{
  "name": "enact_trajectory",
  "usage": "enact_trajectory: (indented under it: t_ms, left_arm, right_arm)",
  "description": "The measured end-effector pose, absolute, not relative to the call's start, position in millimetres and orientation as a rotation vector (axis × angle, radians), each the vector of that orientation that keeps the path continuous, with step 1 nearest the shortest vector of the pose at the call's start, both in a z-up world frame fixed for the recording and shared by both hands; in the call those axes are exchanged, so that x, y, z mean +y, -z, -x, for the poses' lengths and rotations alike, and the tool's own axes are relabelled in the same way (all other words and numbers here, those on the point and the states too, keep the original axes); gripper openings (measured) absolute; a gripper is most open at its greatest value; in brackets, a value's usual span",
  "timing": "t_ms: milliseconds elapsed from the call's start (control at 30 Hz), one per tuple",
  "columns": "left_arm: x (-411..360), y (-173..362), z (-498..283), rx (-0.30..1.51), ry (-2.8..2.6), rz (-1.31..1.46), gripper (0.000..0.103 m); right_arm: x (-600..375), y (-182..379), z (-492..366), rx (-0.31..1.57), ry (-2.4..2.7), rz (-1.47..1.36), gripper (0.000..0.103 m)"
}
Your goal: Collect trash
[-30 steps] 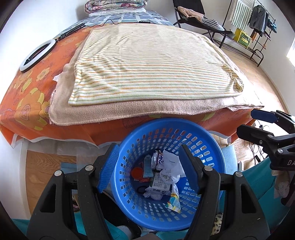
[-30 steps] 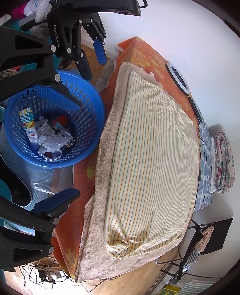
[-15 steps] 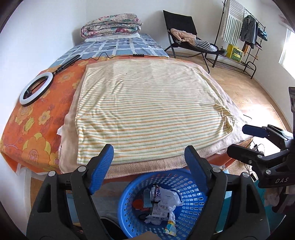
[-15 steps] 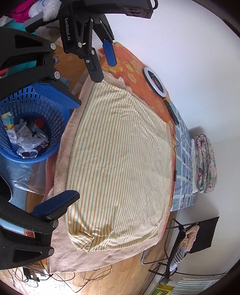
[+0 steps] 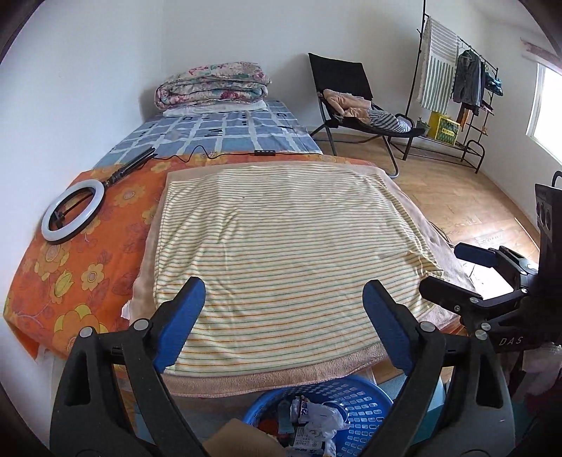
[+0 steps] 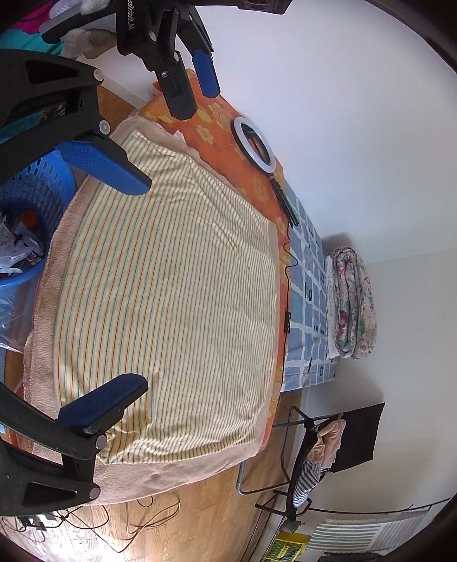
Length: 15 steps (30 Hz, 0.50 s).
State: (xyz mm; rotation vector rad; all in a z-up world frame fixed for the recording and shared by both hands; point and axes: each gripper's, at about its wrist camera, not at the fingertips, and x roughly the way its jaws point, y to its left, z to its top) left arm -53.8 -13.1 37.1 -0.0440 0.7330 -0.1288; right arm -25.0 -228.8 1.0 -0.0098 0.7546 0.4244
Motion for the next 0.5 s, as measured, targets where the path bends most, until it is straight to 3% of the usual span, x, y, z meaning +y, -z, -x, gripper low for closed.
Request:
enact_trajectory:
  t_ms: [100,500]
  left_arm:
    - [-9,-32,49,0.734,0.115,0.072,0.101]
    - [0,-20,40,0.760,0.087,0.125,0.102]
  right_arm:
    - [-230,9,17,0.778,-0.418,-0.031,0.103]
    - [-237,22,5,0.826,-0.390,-0.104,0.103]
